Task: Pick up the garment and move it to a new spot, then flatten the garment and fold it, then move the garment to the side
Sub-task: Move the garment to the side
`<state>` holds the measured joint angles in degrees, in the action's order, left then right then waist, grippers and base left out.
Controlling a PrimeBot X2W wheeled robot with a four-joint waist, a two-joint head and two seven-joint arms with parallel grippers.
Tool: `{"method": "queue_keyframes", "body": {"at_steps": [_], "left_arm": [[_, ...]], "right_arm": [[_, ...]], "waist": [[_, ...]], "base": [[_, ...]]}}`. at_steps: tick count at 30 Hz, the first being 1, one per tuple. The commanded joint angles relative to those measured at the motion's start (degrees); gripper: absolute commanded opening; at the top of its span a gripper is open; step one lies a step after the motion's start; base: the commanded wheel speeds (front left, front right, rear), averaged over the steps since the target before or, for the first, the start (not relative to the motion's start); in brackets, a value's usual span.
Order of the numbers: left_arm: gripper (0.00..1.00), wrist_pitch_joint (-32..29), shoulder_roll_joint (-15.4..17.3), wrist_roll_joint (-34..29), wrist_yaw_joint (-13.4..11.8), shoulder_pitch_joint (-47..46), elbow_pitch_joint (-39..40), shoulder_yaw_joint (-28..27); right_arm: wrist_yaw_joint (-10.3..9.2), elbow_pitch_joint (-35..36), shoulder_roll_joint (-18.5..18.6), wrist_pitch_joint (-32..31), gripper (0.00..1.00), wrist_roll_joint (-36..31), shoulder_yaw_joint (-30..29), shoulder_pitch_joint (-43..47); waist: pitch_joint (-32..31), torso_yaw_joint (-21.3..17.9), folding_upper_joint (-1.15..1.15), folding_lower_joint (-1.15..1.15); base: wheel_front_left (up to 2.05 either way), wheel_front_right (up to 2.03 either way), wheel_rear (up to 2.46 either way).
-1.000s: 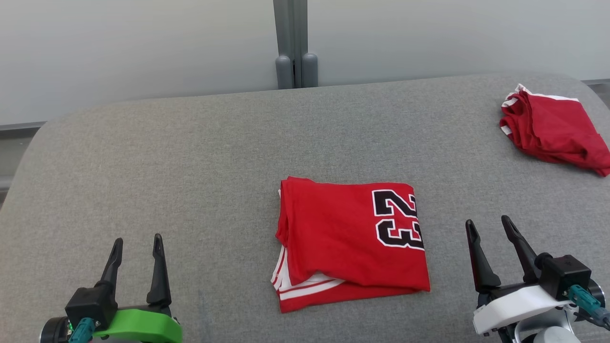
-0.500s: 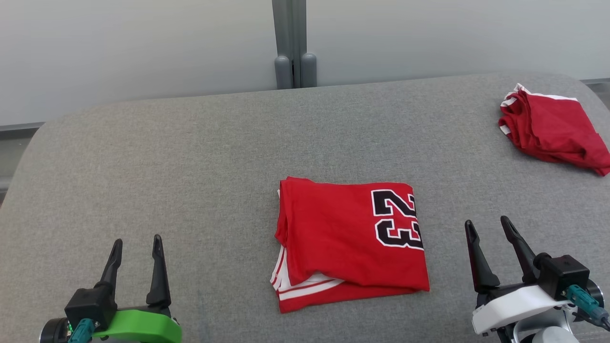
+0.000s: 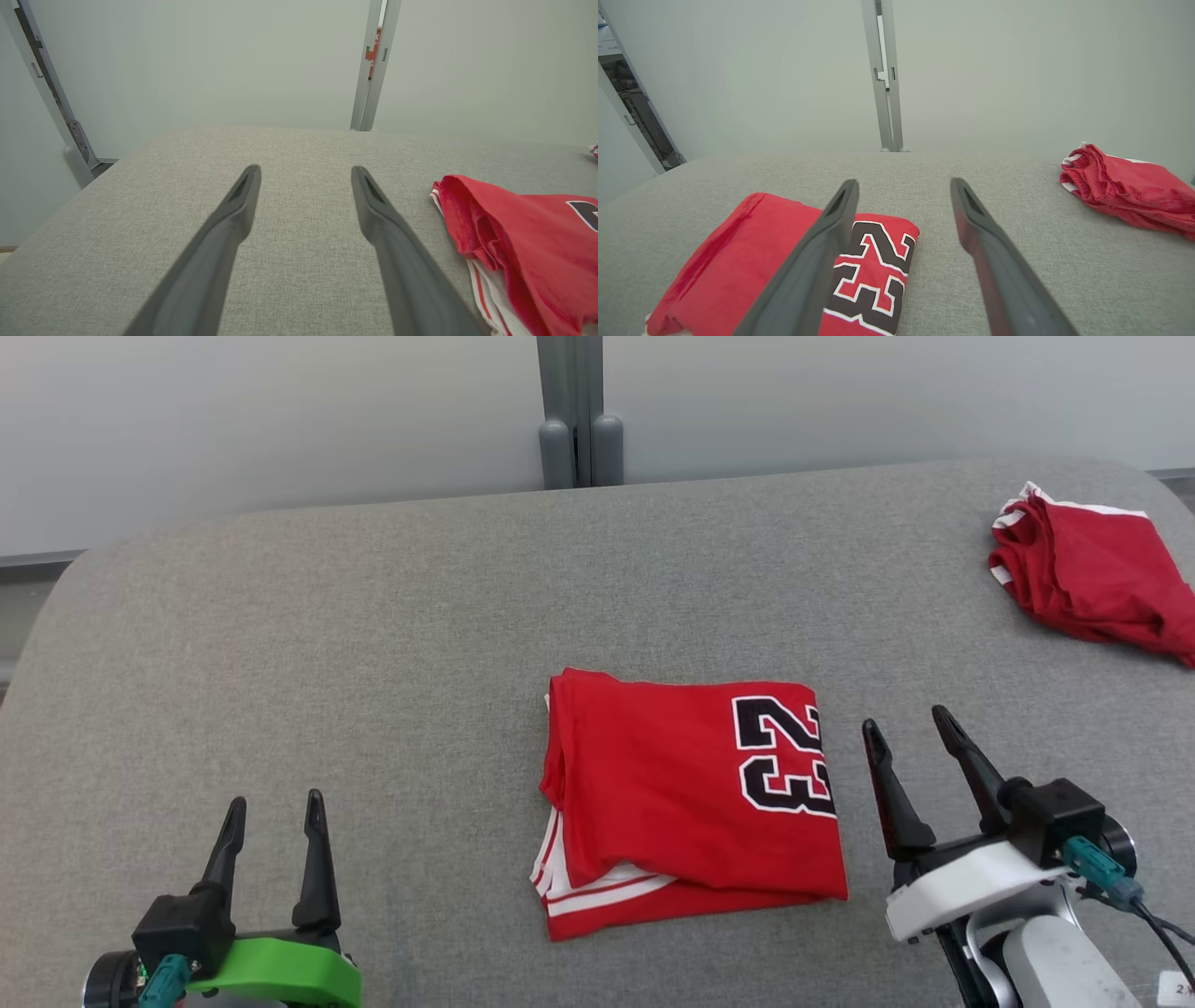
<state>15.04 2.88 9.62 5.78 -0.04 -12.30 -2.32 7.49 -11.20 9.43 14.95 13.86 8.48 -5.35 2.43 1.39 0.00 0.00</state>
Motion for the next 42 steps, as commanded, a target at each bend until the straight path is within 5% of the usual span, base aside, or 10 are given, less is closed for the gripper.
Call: {"method": "queue_keyframes", "body": {"at_steps": [1, 25, 26, 27, 28, 34, 42], "left_arm": [[1.0, 0.16, 0.15, 0.24, -0.22, -1.25, 0.08, 0.04], [1.0, 0.16, 0.08, 2.22, -1.13, -5.72, -0.18, 3.61], [1.0, 0.16, 0.08, 2.24, -1.21, -5.87, -0.25, 3.66], [1.0, 0.16, 0.08, 2.29, -1.21, -6.0, -0.29, 3.75], [1.0, 0.16, 0.08, 2.39, -1.21, -6.07, -0.35, 3.9], [1.0, 0.16, 0.08, 3.01, -1.69, -6.83, -0.01, 4.37], [1.0, 0.16, 0.08, 3.26, -1.94, -9.93, 2.17, 5.72]], "right_arm": [[0.0, -0.94, 0.15, -0.19, 1.0, -0.5, 0.46, -1.77], [0.01, -30.55, -2.98, -3.75, 1.0, 2.4, 4.59, -13.82], [0.01, -31.65, -3.29, -4.58, 0.58, 3.32, 4.89, -13.96], [0.01, -32.34, -3.48, -5.06, 0.36, 4.06, 5.4, -14.14], [0.01, -32.95, -3.8, -5.52, 0.0, 5.15, 6.08, -14.35], [-0.1, -33.04, -1.49, -4.19, 0.0, 7.67, 8.46, -17.85], [-0.06, -29.68, 6.81, -5.31, 0.0, 6.86, 12.0, -28.07]], "waist": [[0.85, 0.52, 0.0, 0.0], [7.73, 5.05, 0.0, 0.0], [7.84, 4.97, 0.0, 0.0], [7.93, 4.93, 0.0, 0.0], [8.03, 4.91, 0.0, 0.0], [8.88, 4.36, 0.0, 0.0], [14.2, 3.18, 0.0, 0.0]], "base": [[0.0, 0.0, 0.0], [0.0, 0.0, 0.0], [0.0, 0.0, 0.0], [0.0, 0.0, 0.0], [0.0, 0.0, 0.0], [0.0, 0.0, 0.0], [0.0, 0.0, 0.0]]}}
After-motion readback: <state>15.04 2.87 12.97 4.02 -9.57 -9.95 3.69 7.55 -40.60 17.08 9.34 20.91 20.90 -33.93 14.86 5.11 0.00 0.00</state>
